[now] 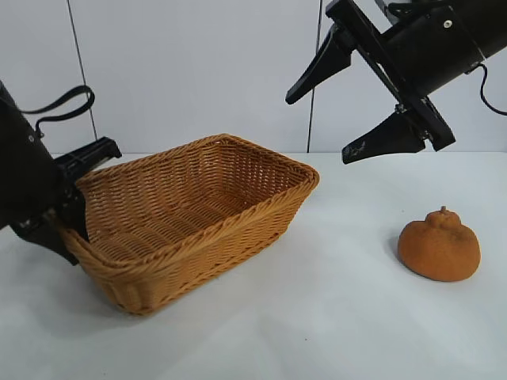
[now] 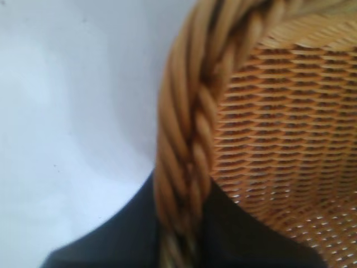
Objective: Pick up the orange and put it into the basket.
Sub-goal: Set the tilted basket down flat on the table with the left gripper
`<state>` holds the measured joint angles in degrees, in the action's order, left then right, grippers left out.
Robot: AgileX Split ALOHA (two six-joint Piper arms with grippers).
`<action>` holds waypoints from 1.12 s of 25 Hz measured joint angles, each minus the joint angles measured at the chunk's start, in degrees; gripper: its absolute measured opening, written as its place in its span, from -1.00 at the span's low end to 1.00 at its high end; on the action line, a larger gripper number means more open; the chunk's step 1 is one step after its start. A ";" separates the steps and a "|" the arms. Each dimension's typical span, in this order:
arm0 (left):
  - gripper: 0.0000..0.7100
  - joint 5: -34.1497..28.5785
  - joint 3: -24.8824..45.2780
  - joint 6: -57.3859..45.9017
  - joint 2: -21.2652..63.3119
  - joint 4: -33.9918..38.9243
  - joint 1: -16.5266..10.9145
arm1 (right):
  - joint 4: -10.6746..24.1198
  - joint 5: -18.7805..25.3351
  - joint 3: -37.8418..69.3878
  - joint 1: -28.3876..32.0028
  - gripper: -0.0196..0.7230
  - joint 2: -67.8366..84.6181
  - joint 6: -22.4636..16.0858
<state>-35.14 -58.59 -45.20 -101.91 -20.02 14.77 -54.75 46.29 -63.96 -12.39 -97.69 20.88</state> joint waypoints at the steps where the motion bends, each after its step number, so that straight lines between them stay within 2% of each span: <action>1: -0.78 -1.14 -1.91 3.60 0.00 -1.48 -1.32 | 0.00 0.00 0.00 0.00 0.63 0.00 0.00; 5: -0.78 -4.79 -8.89 12.87 -0.67 -3.00 -4.76 | 0.00 0.00 0.00 0.00 0.63 0.00 0.00; 9: -0.78 -10.80 -15.03 19.17 -3.65 -0.34 -5.20 | 0.00 0.00 0.00 0.00 0.63 0.00 0.00; 16: -0.78 -22.01 -24.60 35.41 -11.34 -0.64 -5.20 | 0.00 0.19 0.00 0.00 0.63 0.00 0.00; 23: -0.78 -22.72 -25.77 38.77 -14.51 -0.60 -5.20 | 0.00 0.09 0.00 0.00 0.63 0.00 0.00; 28: -0.78 -20.75 -25.77 40.70 -17.01 -0.93 -3.95 | 0.00 -0.02 0.00 0.00 0.63 0.00 0.00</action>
<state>-55.90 -84.35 -4.50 -118.92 -20.94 10.82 -54.75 46.27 -63.96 -12.39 -97.69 20.88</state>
